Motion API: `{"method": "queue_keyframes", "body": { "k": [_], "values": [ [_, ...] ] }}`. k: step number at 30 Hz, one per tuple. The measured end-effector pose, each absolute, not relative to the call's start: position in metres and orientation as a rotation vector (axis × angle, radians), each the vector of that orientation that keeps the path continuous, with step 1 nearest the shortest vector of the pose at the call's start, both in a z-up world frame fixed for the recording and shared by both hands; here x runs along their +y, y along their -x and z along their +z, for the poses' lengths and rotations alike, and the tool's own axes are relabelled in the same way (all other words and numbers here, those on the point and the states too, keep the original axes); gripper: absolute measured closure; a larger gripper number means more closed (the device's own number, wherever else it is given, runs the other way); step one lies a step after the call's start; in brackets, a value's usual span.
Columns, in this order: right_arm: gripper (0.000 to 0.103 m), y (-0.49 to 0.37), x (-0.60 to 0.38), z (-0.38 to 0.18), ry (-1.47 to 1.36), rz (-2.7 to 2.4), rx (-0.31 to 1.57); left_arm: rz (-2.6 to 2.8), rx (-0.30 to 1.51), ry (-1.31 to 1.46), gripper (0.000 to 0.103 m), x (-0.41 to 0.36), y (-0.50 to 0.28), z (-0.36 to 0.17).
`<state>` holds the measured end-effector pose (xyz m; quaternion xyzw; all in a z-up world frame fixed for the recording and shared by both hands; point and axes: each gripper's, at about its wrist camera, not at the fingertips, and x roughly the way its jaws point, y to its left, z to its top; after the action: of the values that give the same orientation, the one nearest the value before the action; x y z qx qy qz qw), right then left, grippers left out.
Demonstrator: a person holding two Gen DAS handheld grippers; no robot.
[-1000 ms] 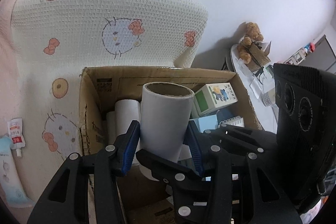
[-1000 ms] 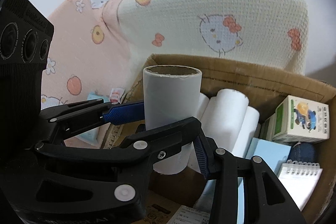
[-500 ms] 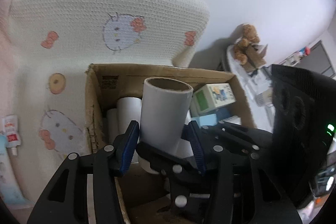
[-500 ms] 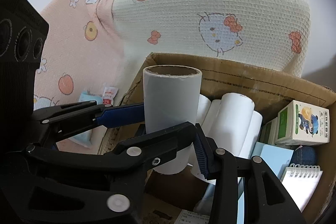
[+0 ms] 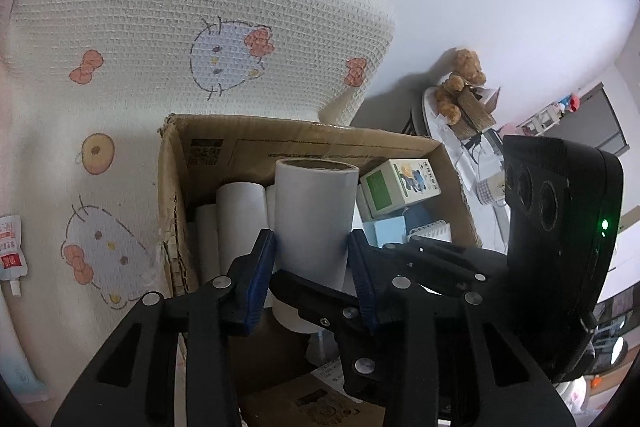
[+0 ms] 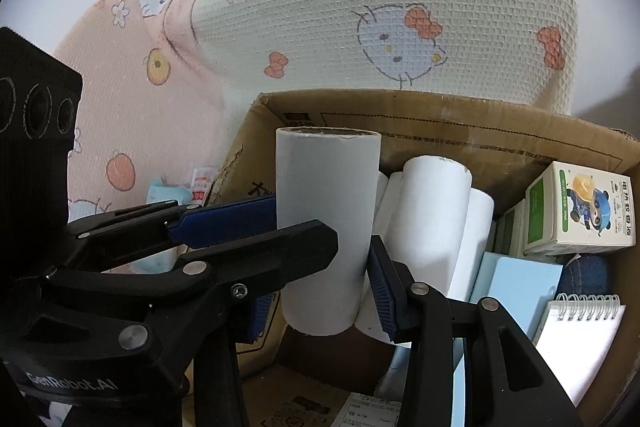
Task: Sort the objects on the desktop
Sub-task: 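Open the left gripper to release the tube in the box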
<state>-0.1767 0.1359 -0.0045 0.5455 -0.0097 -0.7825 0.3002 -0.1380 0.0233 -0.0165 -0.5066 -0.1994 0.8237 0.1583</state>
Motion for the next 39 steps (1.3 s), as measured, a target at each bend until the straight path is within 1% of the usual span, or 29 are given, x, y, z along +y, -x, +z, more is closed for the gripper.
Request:
{"method": "queue_keyframes", "body": {
  "k": [2,5,7,8,10,17,21,28,31,39],
  "values": [
    [0.062,0.173,0.135,-0.004,-1.451,-2.079,-0.011,2.376,-0.553,1.484,0.062,0.023,0.140,-0.019],
    [0.062,0.166,0.130,0.003,-1.410,-2.113,0.092,2.379,-0.563,1.509,0.066,0.024,0.140,-0.027],
    [0.062,0.159,0.124,0.008,-1.369,-2.143,0.196,2.408,-0.550,1.513,0.072,0.025,0.141,-0.029],
    [0.062,0.158,0.123,0.009,-1.360,-2.143,0.208,2.418,-0.535,1.510,0.072,0.026,0.141,-0.029],
    [0.062,0.156,0.122,0.011,-1.365,-2.134,0.226,2.425,-0.516,1.505,0.072,0.027,0.141,-0.030],
    [0.062,0.159,0.131,0.014,-1.385,-2.133,0.234,2.401,-0.557,1.512,0.071,0.024,0.136,-0.028],
    [0.062,0.158,0.140,0.016,-1.397,-2.122,0.250,2.381,-0.506,1.527,0.064,0.029,0.132,-0.025],
    [0.062,0.151,0.152,0.012,-1.396,-2.129,0.369,2.386,-0.371,1.608,0.064,0.047,0.134,-0.033],
    [0.062,0.152,0.156,0.005,-1.416,-2.112,0.370,2.418,-0.295,1.639,0.064,0.055,0.136,-0.034],
    [0.062,0.163,0.168,-0.010,-1.439,-2.054,0.249,2.437,-0.289,1.662,0.064,0.060,0.143,-0.036]
  ]
}}
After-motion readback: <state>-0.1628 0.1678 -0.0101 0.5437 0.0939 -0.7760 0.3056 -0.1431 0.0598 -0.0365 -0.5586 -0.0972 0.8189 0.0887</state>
